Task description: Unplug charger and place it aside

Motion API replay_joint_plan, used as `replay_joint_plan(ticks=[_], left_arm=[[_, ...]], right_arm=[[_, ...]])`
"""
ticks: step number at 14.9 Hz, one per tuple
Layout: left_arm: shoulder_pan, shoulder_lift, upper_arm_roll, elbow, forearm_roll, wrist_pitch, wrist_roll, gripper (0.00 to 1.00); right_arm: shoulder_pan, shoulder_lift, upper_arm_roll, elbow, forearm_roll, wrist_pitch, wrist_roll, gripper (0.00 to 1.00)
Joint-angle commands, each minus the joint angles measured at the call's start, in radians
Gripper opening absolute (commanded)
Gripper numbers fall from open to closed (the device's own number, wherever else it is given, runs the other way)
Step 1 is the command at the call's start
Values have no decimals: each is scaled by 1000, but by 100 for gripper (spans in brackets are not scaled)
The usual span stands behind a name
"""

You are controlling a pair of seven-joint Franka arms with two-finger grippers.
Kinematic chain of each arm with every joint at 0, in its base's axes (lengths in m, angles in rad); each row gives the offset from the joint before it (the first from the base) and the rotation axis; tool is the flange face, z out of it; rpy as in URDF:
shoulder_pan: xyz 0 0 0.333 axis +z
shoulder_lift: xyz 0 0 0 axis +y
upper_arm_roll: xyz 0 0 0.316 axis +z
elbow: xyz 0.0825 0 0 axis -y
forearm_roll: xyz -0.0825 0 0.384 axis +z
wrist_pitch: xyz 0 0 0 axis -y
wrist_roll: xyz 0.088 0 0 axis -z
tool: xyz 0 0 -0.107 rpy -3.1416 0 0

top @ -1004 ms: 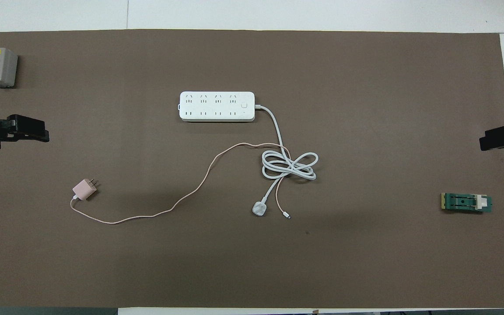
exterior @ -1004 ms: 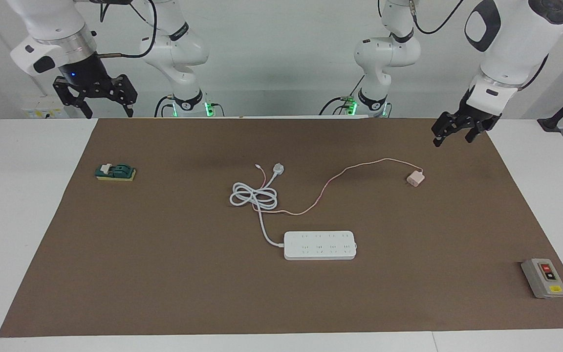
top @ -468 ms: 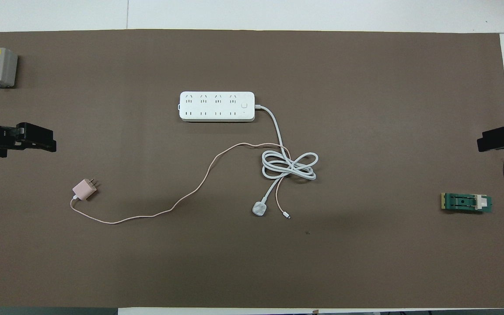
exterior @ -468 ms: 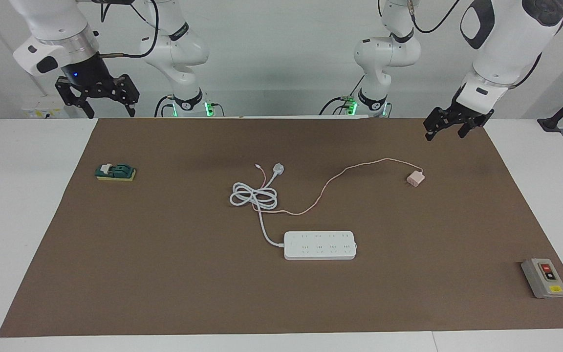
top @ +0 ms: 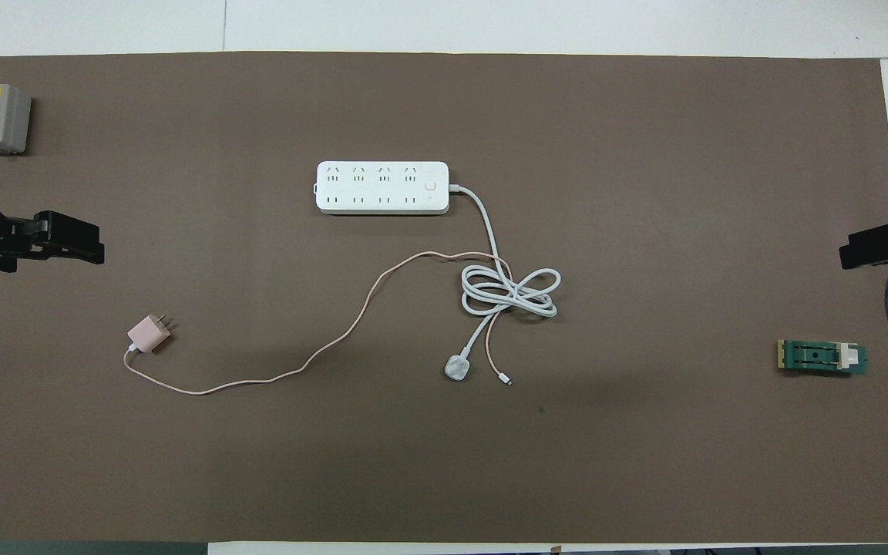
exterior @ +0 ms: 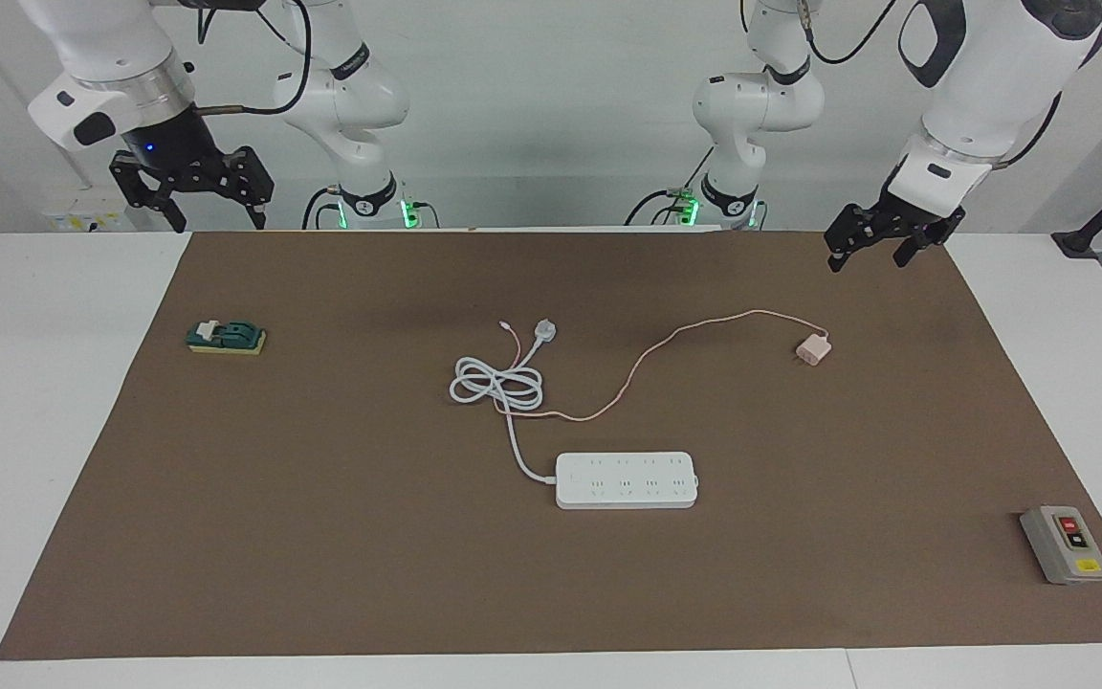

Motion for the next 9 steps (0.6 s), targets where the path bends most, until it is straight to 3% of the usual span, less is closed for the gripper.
replay_joint_plan(ticks=[1, 9], left_arm=[[-12, 18, 12, 35, -3, -20, 12, 100], [-10, 16, 12, 30, -6, -4, 76, 100]], right_arm=[[-9, -26, 7, -31, 18, 1, 16, 100], [-11, -26, 8, -31, 18, 1, 16, 100]])
